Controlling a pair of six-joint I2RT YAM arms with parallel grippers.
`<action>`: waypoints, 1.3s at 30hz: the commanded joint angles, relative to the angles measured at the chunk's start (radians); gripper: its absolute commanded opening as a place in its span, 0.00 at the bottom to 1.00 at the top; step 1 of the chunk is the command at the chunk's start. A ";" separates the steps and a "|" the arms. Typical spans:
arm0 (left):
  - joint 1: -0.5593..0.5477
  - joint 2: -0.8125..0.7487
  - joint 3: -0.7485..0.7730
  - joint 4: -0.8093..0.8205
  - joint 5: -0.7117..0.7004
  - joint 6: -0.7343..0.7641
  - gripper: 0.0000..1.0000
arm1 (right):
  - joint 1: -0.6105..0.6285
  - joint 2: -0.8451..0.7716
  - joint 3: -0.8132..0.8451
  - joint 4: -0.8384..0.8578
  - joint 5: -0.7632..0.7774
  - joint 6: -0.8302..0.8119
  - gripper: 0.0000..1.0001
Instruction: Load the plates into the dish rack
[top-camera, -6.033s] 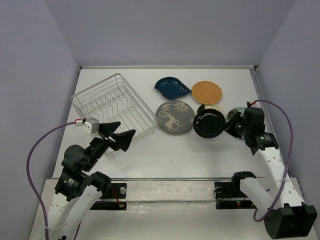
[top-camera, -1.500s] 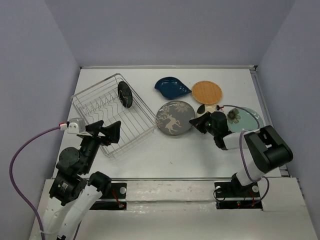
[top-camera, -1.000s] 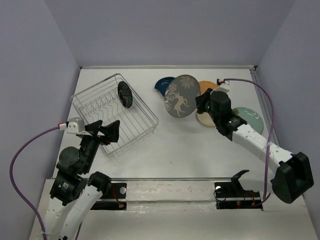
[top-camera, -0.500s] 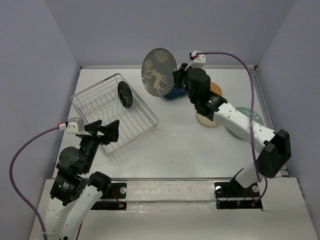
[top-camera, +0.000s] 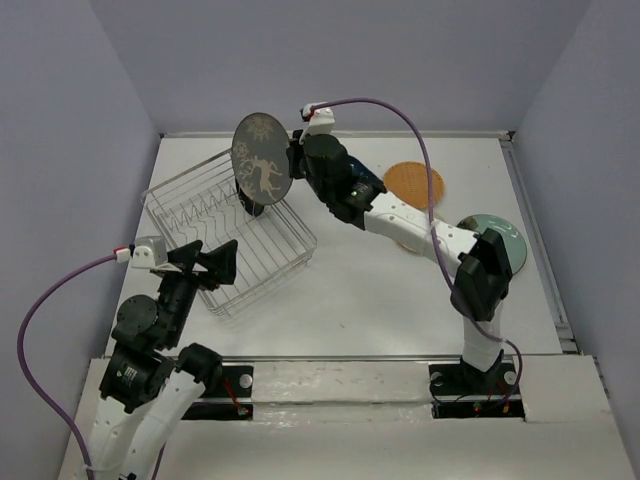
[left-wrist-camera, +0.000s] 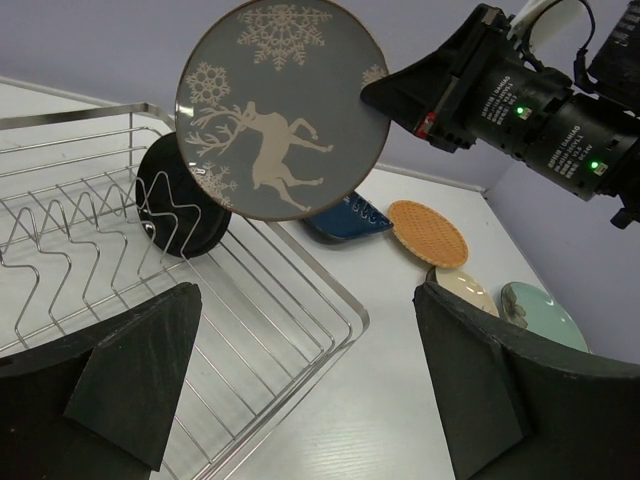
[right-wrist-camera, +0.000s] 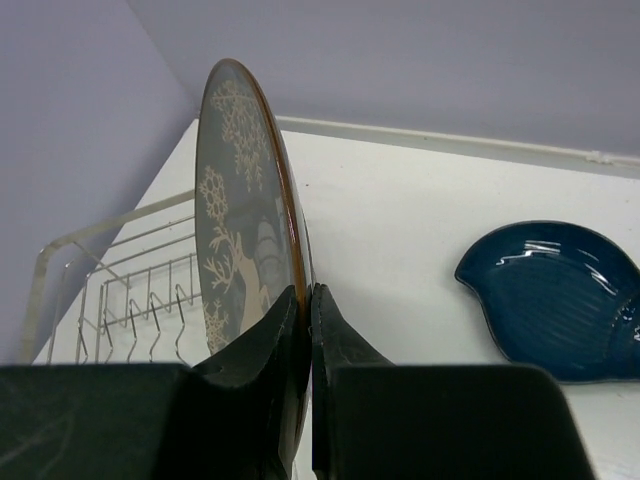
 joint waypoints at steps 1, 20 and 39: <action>0.005 -0.014 -0.001 0.053 -0.010 0.003 0.99 | 0.021 0.016 0.169 0.149 0.070 -0.029 0.07; 0.002 -0.023 -0.001 0.054 -0.012 0.002 0.99 | 0.082 0.323 0.494 0.028 0.183 -0.165 0.07; 0.002 -0.013 -0.001 0.056 -0.004 0.000 0.99 | 0.126 0.418 0.526 0.026 0.214 -0.282 0.24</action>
